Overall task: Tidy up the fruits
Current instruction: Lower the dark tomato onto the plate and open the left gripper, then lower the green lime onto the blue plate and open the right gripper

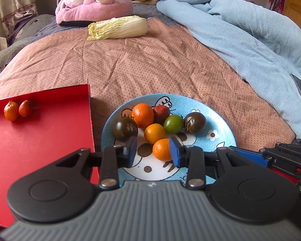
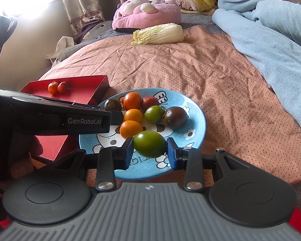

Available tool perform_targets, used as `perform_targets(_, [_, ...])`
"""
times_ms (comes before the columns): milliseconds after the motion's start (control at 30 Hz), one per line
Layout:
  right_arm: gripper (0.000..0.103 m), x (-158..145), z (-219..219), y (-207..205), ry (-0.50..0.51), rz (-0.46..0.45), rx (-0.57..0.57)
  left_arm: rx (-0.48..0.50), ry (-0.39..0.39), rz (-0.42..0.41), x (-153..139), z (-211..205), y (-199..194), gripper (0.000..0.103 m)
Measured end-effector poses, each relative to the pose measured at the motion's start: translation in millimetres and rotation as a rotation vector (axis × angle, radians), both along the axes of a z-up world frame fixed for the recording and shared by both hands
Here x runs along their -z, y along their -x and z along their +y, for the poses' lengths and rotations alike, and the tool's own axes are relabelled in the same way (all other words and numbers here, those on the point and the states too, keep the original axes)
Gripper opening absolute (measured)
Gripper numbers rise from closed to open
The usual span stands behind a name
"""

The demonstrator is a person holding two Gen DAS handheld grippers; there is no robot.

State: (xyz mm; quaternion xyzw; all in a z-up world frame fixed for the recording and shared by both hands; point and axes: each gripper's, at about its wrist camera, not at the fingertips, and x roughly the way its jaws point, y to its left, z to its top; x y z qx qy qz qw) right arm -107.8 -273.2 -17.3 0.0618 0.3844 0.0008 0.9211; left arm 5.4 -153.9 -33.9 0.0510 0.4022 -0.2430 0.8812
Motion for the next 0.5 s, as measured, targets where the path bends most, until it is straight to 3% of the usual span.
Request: perform_targets(500, [0.041,2,0,-4,0.002,0.006,-0.01,0.004,0.028,-0.019,-18,4,6,0.038])
